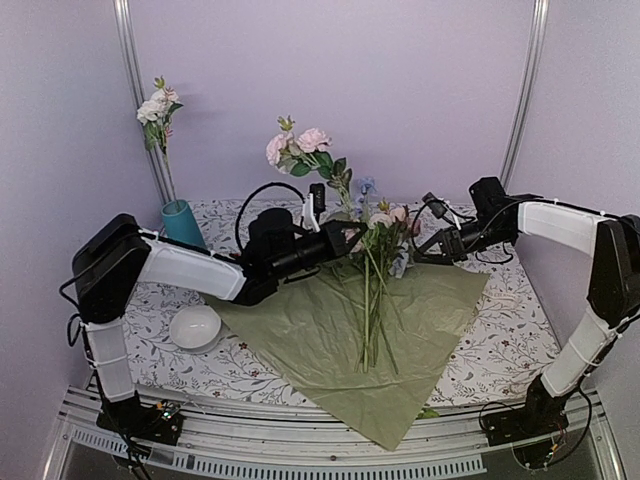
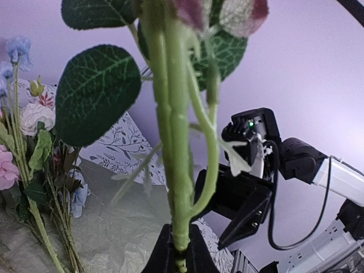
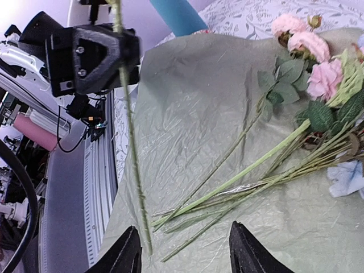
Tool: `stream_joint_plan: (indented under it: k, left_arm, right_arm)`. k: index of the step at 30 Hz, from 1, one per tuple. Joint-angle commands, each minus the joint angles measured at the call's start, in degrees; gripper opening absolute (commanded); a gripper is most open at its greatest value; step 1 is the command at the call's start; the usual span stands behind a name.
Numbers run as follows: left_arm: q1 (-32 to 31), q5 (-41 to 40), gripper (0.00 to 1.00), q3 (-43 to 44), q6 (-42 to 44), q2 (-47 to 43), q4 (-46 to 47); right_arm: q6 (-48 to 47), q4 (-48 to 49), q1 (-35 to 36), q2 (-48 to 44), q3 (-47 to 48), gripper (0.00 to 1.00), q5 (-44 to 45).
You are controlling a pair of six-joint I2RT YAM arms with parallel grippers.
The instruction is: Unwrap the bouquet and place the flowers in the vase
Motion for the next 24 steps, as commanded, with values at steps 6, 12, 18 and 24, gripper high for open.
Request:
stream_joint_plan:
  k: [6,12,18,24]
  left_arm:
    - [1.0,3.4,0.0,-7.2,18.1,-22.1,-21.6]
    - [2.0,-7.6,0.0,-8.6,28.0,-38.2,-41.0]
    - [10.1,-15.2,0.0,-4.9,32.0,-51.2,-55.6]
    - [20.3,-19.9,0.0,6.8,40.1,-51.9,-65.5]
  right_arm:
    - [1.0,15.1,-1.9,-1.9,-9.7,0.55,-1.7]
    - [-0.3,16.7,-1.9,-3.8,-11.4,0.55,-0.7]
    - [-0.5,16.4,-1.9,-2.5,-11.1,0.55,-1.4]
    - [-1.1,16.0,-1.9,-1.7,-10.9,0.55,-1.2]
